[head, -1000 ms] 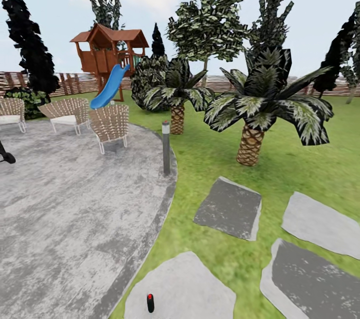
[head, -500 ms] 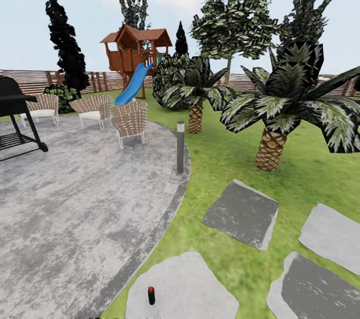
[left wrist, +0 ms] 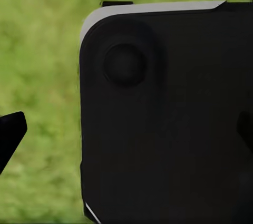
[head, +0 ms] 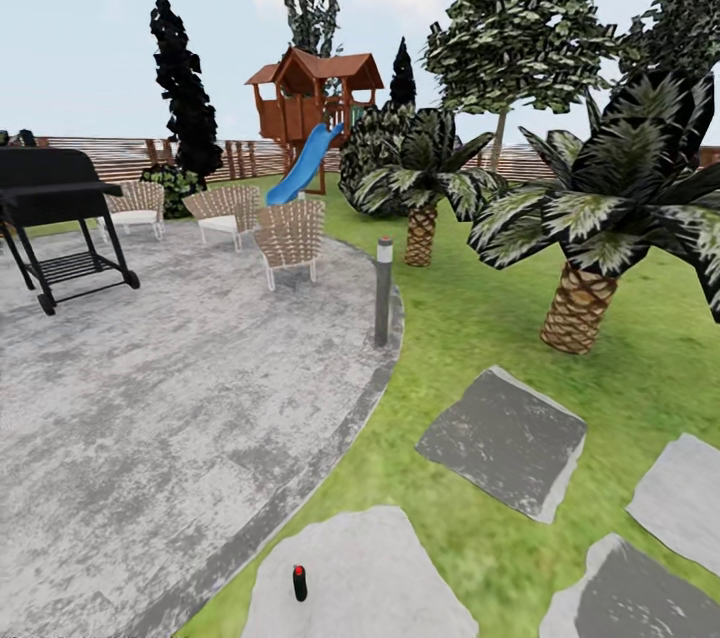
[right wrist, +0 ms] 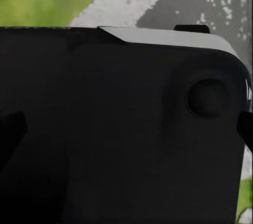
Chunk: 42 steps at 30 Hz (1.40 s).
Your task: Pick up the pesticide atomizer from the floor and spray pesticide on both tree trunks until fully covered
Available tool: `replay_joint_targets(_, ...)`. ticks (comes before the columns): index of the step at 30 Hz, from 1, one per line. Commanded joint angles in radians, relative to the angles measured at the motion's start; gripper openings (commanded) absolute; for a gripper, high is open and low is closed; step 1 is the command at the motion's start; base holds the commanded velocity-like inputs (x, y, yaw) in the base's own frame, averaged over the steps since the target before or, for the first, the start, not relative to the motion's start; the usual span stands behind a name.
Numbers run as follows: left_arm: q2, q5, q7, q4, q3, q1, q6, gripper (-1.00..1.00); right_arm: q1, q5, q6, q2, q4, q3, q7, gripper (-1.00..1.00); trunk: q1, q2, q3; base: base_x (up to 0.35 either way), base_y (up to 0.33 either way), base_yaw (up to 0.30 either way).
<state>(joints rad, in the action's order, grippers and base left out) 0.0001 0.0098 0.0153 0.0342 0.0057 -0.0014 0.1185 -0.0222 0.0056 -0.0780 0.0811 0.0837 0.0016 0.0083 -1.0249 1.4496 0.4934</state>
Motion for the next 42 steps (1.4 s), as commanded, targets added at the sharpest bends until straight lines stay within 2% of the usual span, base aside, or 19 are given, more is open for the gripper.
replay_joint_targets(1, 0.000, 0.001, 0.002, 0.000, 0.000, 0.000, 0.003, 1.00, -0.001, 0.001, -0.004, 0.000, -0.001, 0.000, 0.001, 1.00, 0.000, 0.000, 0.001, 0.084, -0.273, 0.049)
replay_joint_targets(16, 0.000, 0.001, 0.002, 0.001, 0.000, 0.000, 0.003, 1.00, 0.000, 0.001, -0.003, 0.000, -0.001, 0.001, 0.002, 1.00, 0.000, 0.000, 0.002, 0.086, -0.273, 0.024)
replay_joint_targets(33, 0.002, 0.001, 0.002, 0.019, 0.000, 0.000, 0.003, 1.00, -0.001, 0.003, -0.002, -0.003, 0.004, 0.001, 0.002, 1.00, 0.000, 0.000, 0.012, 0.087, -0.273, 0.241)
replay_joint_targets(36, 0.005, 0.001, 0.002, 0.053, 0.000, -0.001, 0.003, 1.00, -0.001, 0.004, 0.000, -0.023, 0.062, 0.003, 0.000, 1.00, 0.000, 0.000, 0.014, 0.086, -0.273, 0.258)
replay_joint_targets(38, 0.006, 0.001, 0.002, 0.087, 0.000, -0.002, 0.001, 1.00, -0.001, 0.005, 0.001, -0.052, 0.129, 0.003, -0.001, 1.00, 0.000, 0.000, 0.016, 0.086, -0.273, 0.258)
replay_joint_targets(39, 0.009, 0.001, 0.004, 0.114, 0.001, -0.009, -0.002, 1.00, -0.001, 0.004, 0.001, -0.082, 0.231, 0.002, -0.002, 1.00, 0.000, 0.000, 0.016, 0.090, -0.273, 0.258)
replay_joint_targets(42, 0.013, 0.003, 0.006, 0.125, 0.002, -0.041, -0.003, 1.00, -0.002, 0.004, 0.001, -0.092, 0.340, 0.002, 0.000, 1.00, 0.000, 0.000, 0.019, 0.113, -0.273, 0.258)
